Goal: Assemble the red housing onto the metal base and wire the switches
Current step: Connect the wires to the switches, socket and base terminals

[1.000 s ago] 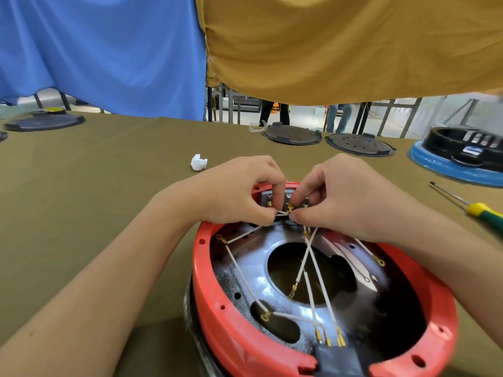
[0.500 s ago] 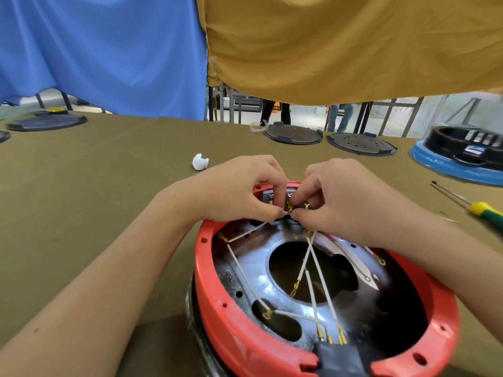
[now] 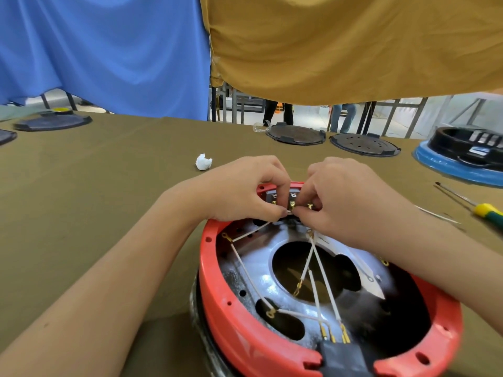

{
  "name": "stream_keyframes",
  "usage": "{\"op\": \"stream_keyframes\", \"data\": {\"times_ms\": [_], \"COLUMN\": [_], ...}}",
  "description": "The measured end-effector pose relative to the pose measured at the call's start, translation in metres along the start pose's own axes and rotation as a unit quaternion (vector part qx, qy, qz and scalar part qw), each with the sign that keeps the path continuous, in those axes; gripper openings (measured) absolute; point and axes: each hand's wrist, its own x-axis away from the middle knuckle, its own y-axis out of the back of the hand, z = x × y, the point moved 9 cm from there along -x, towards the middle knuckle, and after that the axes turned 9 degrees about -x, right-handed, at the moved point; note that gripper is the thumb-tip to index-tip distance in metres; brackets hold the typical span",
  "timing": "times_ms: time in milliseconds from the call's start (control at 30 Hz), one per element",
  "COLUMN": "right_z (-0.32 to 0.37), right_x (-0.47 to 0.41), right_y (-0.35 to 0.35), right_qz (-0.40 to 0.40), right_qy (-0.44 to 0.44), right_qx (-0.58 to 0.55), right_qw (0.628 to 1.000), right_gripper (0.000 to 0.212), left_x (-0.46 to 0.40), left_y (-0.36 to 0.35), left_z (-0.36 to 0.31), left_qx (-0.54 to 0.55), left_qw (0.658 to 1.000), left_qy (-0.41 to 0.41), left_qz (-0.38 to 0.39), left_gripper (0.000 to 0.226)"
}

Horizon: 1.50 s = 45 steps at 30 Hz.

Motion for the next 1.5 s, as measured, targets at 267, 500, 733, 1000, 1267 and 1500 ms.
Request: {"op": "stream_keyframes", "data": {"times_ms": [267, 500, 733, 1000, 1267, 1500], "right_z": [-0.007, -0.011, -0.026, -0.035, -0.017, -0.015], "right_x": [-0.001, -0.003, 0.0, -0.003, -0.014, -0.019], "right_y": [0.003, 0.007, 0.011, 0.004, 0.003, -0.001], "right_qz": [-0.028, -0.053, -0.079, 0.026, 0.115, 0.122], "right_qy": [-0.027, -0.03, -0.063, -0.119, -0.104, -0.163], "right_qx": [-0.058, -0.042, -0.19, -0.209, -0.099, -0.079], "right_qw": [0.998, 0.997, 0.977, 0.97, 0.983, 0.976], "right_gripper": [0.015, 0.011, 0.023, 0.027, 0.017, 0.022], "left_x": [0.001, 0.001, 0.001, 0.001, 0.0, 0.0], "left_y": [-0.001, 0.001, 0.004, 0.002, 0.001, 0.001], "left_z": [0.0, -0.001, 0.001, 0.002, 0.002, 0.001], "left_qx": [0.003, -0.006, -0.005, -0.011, -0.02, -0.014], "left_qw": [1.0, 1.0, 1.0, 1.0, 0.999, 1.0], "left_qy": [-0.005, -0.011, -0.009, -0.011, -0.013, -0.012], "left_qz": [-0.001, -0.011, -0.028, -0.022, -0.022, -0.021], "left_gripper": [0.019, 0.014, 0.009, 0.008, 0.009, 0.01]}}
